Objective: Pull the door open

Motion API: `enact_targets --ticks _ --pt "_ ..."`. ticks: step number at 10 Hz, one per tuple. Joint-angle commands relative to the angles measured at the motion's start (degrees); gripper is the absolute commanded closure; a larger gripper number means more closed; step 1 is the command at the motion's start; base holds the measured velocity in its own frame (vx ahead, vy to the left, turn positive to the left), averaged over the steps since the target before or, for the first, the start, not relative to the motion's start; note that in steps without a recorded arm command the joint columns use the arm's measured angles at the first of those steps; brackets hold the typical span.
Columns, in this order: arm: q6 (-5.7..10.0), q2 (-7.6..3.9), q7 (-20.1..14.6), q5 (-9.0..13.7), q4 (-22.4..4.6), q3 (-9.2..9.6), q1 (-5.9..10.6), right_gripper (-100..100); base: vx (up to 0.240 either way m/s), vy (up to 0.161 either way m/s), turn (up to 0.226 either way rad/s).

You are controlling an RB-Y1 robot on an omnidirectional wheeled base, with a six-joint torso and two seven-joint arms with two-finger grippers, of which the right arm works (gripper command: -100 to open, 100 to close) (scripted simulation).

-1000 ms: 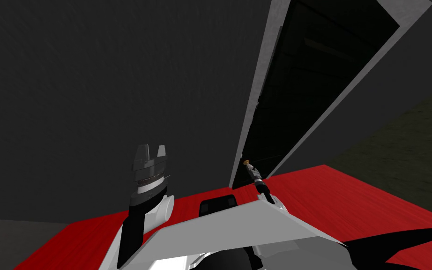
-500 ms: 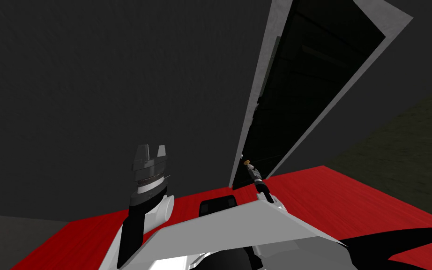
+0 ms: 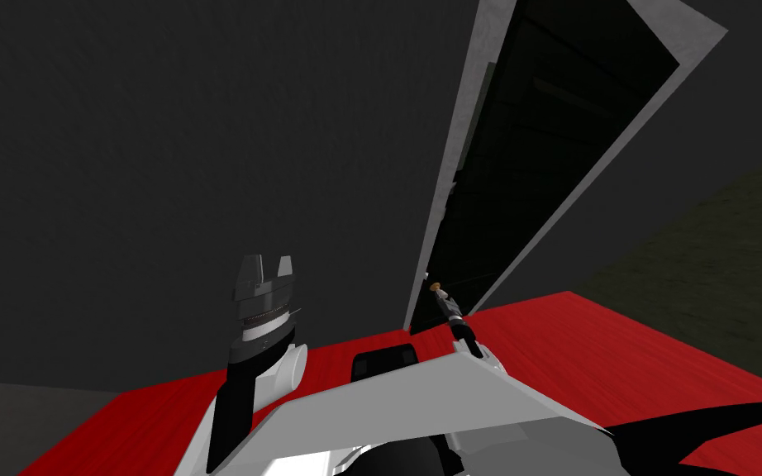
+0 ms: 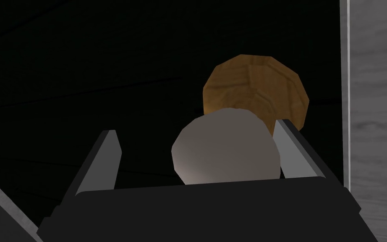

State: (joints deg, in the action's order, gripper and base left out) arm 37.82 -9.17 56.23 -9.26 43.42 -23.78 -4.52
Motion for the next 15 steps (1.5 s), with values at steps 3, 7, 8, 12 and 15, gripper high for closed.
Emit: enact_targets --ticks 3,7,8,12,15 --pt "1.60 -1.27 -2.4 1.1 -3.6 0.32 1.90 100 -0.045 0.000 0.110" --pt "1.96 -1.54 -7.8 3.1 -3.5 1.44 1.94 100 -0.071 -0.049 0.121" --pt "2.04 -1.61 -9.0 3.5 -3.5 1.69 1.95 100 -0.047 -0.047 0.123" --pt "2.37 -1.86 -14.2 5.4 -3.3 2.73 1.99 100 -0.061 -0.047 0.103" --pt "2.68 -2.10 -18.9 7.1 -3.2 3.67 2.02 100 -0.068 -0.043 0.104"
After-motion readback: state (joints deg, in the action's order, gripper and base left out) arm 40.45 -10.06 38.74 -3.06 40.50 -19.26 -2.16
